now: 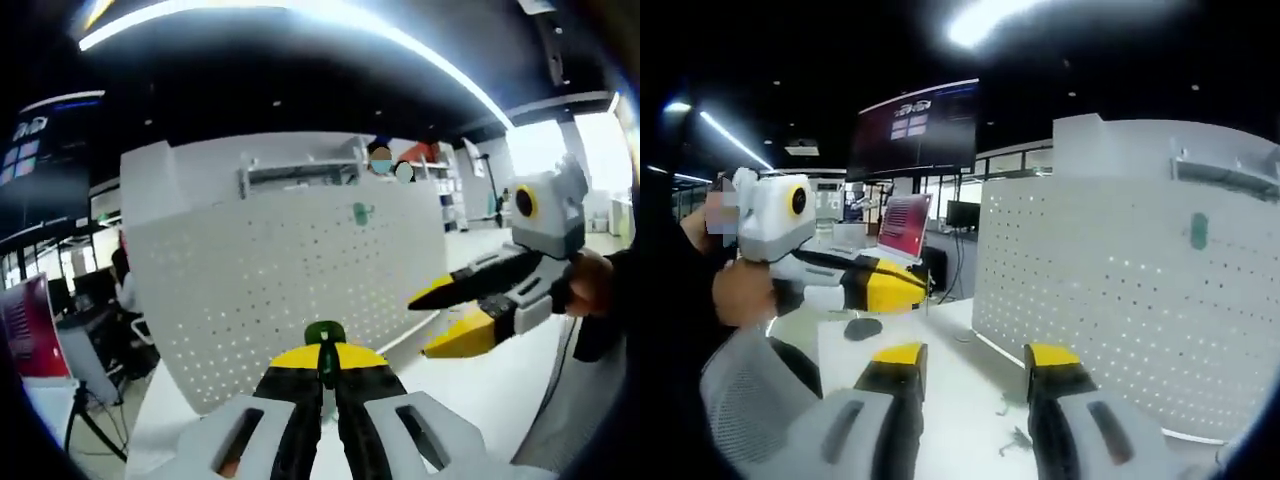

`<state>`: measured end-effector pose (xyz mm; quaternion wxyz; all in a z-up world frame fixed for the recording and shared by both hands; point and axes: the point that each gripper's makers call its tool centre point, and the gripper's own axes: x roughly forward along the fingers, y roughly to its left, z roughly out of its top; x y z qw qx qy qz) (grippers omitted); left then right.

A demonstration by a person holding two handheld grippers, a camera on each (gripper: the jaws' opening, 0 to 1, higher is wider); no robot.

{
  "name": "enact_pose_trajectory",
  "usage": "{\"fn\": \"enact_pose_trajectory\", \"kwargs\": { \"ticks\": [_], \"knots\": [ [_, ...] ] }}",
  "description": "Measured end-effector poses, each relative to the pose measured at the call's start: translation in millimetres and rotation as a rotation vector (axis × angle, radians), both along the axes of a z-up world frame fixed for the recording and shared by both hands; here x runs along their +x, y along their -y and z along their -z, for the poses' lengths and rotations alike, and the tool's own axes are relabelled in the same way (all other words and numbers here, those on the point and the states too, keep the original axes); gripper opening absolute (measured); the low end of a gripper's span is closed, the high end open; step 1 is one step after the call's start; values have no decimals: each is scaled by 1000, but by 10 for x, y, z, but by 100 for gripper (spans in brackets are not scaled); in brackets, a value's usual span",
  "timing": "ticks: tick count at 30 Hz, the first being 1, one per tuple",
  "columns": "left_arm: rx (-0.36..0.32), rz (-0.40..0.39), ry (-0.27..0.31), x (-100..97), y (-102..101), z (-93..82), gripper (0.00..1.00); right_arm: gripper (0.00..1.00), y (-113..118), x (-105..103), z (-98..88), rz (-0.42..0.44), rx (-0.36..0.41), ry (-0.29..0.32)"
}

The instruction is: Insert the hook assembly into the mounting plate slot until the hook locks in place.

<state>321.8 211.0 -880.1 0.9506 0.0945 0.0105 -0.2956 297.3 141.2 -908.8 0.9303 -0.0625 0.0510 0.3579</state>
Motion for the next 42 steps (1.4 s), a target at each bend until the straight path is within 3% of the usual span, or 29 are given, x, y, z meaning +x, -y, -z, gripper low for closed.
{"fn": "enact_pose_trajectory", "kwargs": {
  "ticks": [12, 24, 37, 42],
  "knots": [
    [-55, -39, 83, 560, 128, -581, 3, 38, 25, -23, -17, -1, 4, 4],
    [-67, -52, 144, 1104, 418, -934, 3, 39, 43, -39, -103, -7, 21, 24],
    [-66, -107, 139, 1637, 543, -986, 3, 39, 49, -46, -124, -13, 38, 12],
    [-73, -128, 114, 1788, 583, -913, 3, 40, 57, -39, -115, -12, 42, 6]
  ]
}}
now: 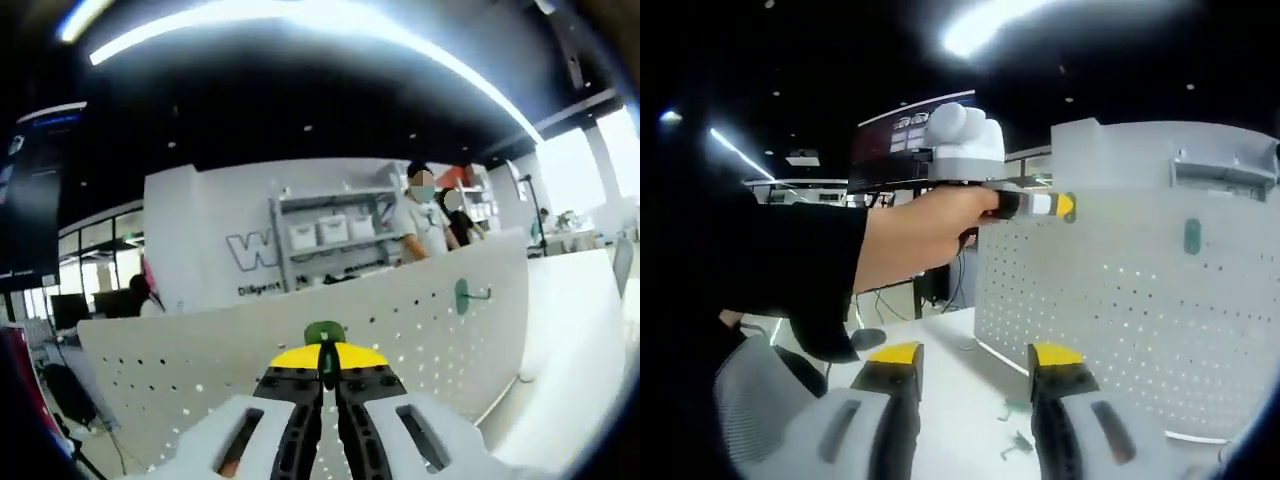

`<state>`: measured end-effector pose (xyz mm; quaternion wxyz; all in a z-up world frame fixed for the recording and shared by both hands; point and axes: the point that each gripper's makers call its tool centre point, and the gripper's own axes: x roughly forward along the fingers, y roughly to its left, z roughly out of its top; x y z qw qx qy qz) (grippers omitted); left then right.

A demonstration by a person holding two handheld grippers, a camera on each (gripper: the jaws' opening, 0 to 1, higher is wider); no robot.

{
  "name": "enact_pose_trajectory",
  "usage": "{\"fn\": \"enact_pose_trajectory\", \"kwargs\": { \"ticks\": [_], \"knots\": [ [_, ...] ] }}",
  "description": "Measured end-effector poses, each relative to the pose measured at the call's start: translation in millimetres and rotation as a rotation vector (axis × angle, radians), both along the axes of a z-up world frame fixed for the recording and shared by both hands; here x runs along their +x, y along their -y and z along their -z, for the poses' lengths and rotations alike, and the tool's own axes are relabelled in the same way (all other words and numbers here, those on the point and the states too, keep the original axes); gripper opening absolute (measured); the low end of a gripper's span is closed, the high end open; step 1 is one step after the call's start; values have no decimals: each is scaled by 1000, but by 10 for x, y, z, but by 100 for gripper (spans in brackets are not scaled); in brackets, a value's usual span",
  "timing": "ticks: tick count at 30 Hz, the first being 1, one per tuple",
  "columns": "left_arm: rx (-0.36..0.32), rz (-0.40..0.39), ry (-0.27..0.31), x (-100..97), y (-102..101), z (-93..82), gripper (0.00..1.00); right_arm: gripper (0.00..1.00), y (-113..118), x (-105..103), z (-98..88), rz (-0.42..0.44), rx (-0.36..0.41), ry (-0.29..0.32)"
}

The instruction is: Insert the hook assembly into the mounting plate slot until the hook locks in place.

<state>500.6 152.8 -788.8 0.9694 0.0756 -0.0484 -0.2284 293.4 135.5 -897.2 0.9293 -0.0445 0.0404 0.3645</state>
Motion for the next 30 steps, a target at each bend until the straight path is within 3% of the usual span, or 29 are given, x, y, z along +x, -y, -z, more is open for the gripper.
{"fn": "enact_pose_trajectory", "kwargs": {
  "ticks": [10, 20, 30],
  "knots": [
    [-20, -21, -16, 137, 74, 117, 3, 39, 29, 16, 5, 2, 18, -17],
    [-27, -34, -7, 181, 20, 87, 3, 39, 3, 8, 19, -12, 28, -29],
    [12, -43, 4, 215, 38, 119, 3, 39, -5, -5, -3, -21, 43, -31]
  ]
}}
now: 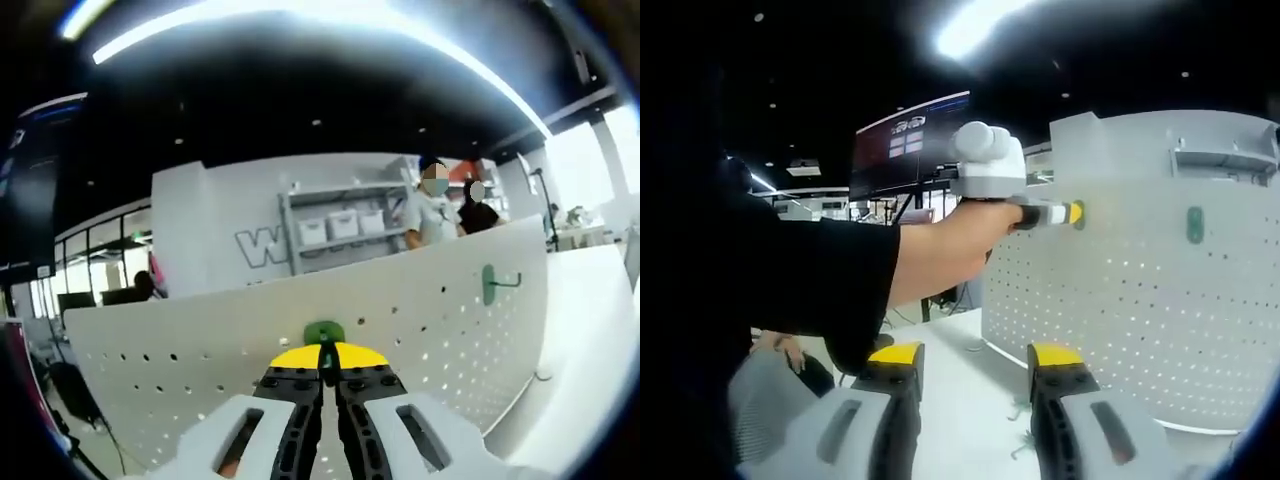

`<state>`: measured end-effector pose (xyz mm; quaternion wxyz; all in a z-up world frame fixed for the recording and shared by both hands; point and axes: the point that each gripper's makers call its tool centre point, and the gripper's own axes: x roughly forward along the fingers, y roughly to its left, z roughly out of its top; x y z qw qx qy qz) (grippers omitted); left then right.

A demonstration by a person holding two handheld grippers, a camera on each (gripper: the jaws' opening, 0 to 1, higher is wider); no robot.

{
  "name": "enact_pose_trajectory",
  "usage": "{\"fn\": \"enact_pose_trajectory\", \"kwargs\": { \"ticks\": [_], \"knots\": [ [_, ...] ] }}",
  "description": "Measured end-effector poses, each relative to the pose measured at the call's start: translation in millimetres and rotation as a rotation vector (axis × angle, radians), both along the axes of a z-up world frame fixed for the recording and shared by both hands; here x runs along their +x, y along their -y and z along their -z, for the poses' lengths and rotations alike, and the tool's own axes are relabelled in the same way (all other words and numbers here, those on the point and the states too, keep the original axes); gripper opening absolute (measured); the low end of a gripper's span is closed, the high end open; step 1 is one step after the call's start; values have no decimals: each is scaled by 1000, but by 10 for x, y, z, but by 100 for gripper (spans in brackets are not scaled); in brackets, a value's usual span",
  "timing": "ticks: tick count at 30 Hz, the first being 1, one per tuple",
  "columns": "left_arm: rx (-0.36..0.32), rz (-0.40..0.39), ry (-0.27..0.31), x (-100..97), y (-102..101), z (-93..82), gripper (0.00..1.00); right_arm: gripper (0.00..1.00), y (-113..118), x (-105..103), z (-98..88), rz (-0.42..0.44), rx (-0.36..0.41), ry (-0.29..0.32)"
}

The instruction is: Insert the hook assembly into the mounting plate slot until the hook locks in place.

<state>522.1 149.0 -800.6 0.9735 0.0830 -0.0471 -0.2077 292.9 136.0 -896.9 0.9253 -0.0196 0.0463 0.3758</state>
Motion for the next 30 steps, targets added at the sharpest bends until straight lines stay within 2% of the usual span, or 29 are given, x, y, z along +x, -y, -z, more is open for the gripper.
{"fn": "enact_pose_trajectory", "kwargs": {
  "ticks": [7, 23, 30],
  "knots": [
    [19, -19, 17, -1, 1, 4, 3, 39, -8, -11, -14, -7, 9, 0],
    [-21, -52, 41, 9, -15, 7, 3, 39, 1, -8, -9, -7, 10, -4],
    [-26, -57, 45, 11, -15, 5, 3, 38, 108, 33, -75, 36, 23, 19]
  ]
}}
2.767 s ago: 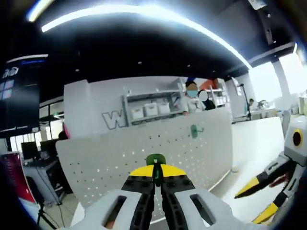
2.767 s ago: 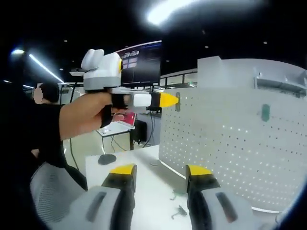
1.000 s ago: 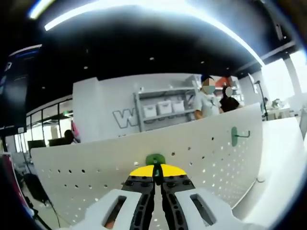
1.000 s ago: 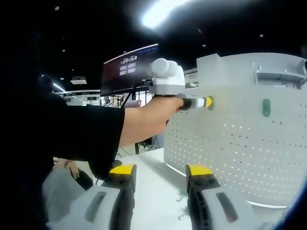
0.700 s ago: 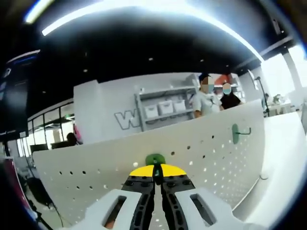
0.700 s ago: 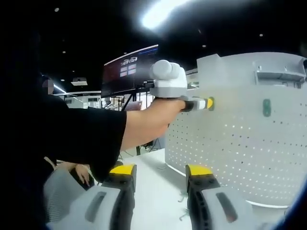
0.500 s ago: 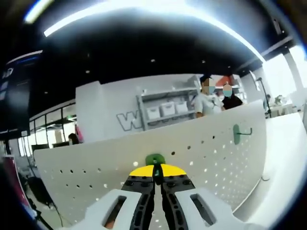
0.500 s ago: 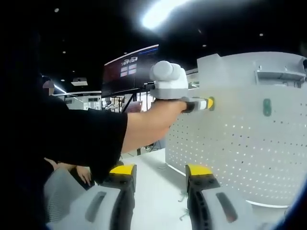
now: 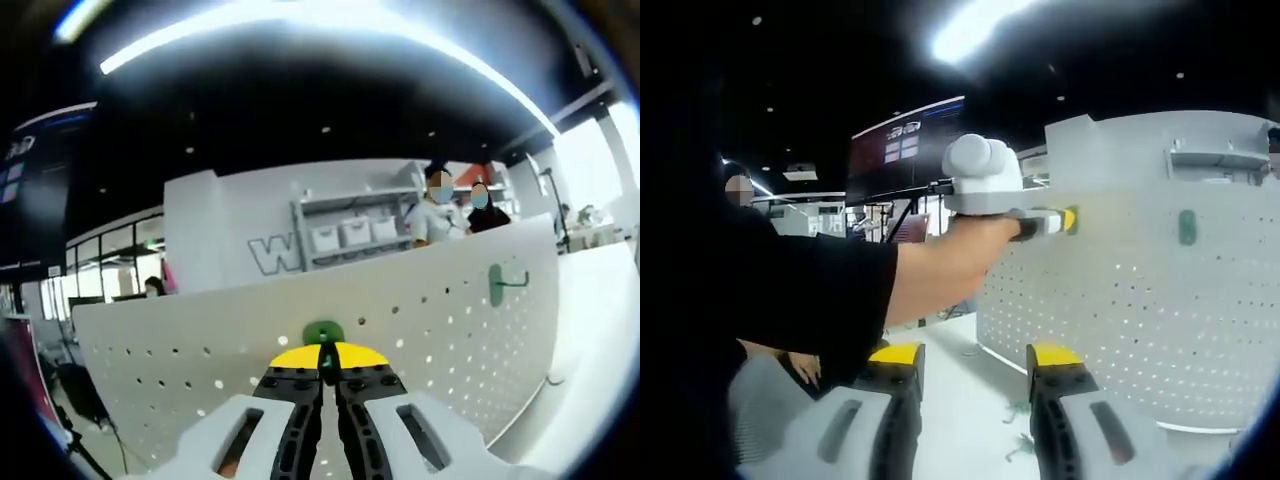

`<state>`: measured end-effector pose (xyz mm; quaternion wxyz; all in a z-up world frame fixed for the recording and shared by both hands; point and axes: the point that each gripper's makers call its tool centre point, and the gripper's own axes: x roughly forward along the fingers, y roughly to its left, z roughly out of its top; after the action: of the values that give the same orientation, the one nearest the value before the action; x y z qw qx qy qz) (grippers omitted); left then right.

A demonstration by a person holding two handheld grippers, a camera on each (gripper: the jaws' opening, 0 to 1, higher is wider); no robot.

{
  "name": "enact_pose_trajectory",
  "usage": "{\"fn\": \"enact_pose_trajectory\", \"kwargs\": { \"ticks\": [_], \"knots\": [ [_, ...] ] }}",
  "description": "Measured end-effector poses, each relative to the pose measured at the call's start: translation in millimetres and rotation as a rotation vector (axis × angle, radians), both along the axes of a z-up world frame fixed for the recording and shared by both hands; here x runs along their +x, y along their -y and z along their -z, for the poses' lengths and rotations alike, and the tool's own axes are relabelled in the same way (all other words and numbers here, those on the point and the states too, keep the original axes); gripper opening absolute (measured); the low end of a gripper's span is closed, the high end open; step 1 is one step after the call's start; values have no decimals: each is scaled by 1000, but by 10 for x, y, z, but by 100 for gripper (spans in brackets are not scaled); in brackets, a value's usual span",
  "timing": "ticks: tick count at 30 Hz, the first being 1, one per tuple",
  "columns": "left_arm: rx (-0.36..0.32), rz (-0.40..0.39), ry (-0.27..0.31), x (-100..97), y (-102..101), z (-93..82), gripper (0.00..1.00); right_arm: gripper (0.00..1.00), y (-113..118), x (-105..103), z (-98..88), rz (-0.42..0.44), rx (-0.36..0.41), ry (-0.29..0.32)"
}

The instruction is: Insert the hook assembly into the mounting plate slot until the hook locks in place.

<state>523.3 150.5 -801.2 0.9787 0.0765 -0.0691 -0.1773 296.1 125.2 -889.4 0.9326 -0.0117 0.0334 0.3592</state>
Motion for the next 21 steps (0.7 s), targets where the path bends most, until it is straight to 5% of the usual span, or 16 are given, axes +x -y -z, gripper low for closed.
{"fn": "enact_pose_trajectory", "kwargs": {
  "ticks": [21],
  "knots": [
    [60, -48, 23, -15, 29, 4, 4, 46, 435, 155, -251, 192, 20, 110]
  ]
}}
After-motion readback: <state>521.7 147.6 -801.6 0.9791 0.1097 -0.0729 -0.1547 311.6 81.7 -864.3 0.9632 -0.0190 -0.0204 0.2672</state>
